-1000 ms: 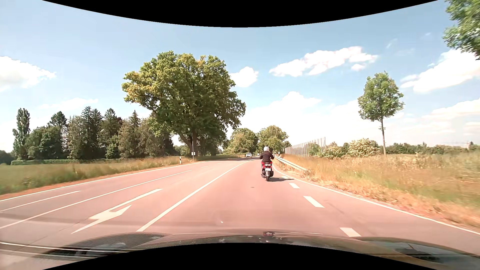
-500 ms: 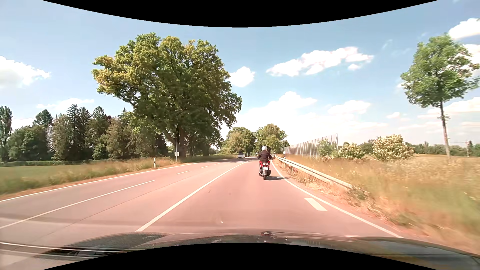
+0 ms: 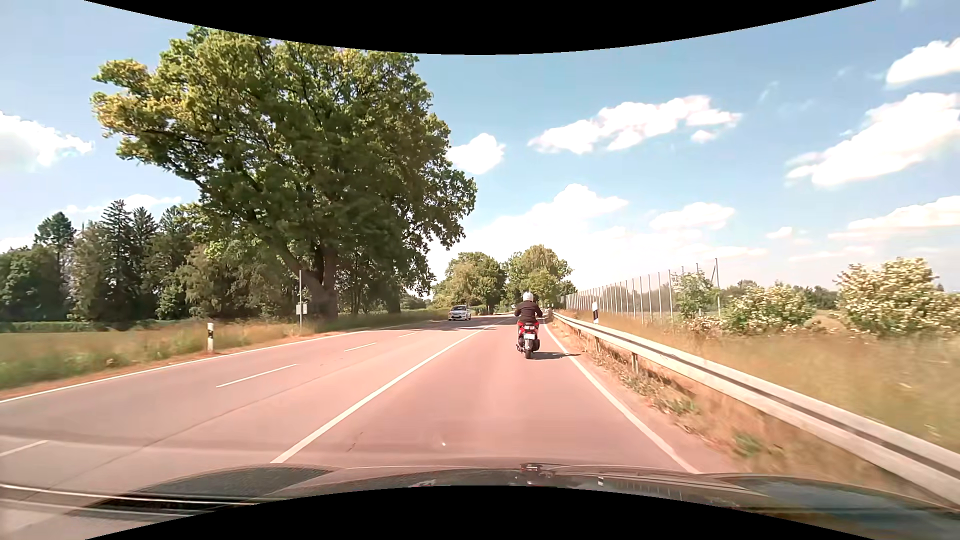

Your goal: Follow the waypoints while adhering to traffic rules and regulations

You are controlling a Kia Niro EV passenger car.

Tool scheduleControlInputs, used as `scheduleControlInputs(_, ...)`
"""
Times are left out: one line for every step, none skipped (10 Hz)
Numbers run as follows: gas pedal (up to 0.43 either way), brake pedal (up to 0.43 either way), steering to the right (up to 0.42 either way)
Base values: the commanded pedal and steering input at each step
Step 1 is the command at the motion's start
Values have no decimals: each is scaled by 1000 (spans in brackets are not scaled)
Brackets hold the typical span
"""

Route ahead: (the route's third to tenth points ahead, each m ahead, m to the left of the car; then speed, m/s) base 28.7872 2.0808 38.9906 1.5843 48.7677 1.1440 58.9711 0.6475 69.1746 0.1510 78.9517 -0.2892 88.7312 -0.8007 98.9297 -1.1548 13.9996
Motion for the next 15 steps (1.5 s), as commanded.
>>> scheduleControlInputs(299,6,10)
scheduleControlInputs(299,6,9)
scheduleControlInputs(299,6,10)
scheduleControlInputs(299,6,10)
scheduleControlInputs(299,6,9)
scheduleControlInputs(299,6,10)
scheduleControlInputs(280,6,10)
scheduleControlInputs(268,6,10)
scheduleControlInputs(248,12,12)
scheduleControlInputs(228,6,13)
scheduleControlInputs(220,6,14)
scheduleControlInputs(220,6,15)
scheduleControlInputs(220,6,15)
scheduleControlInputs(220,6,14)
scheduleControlInputs(220,6,13)
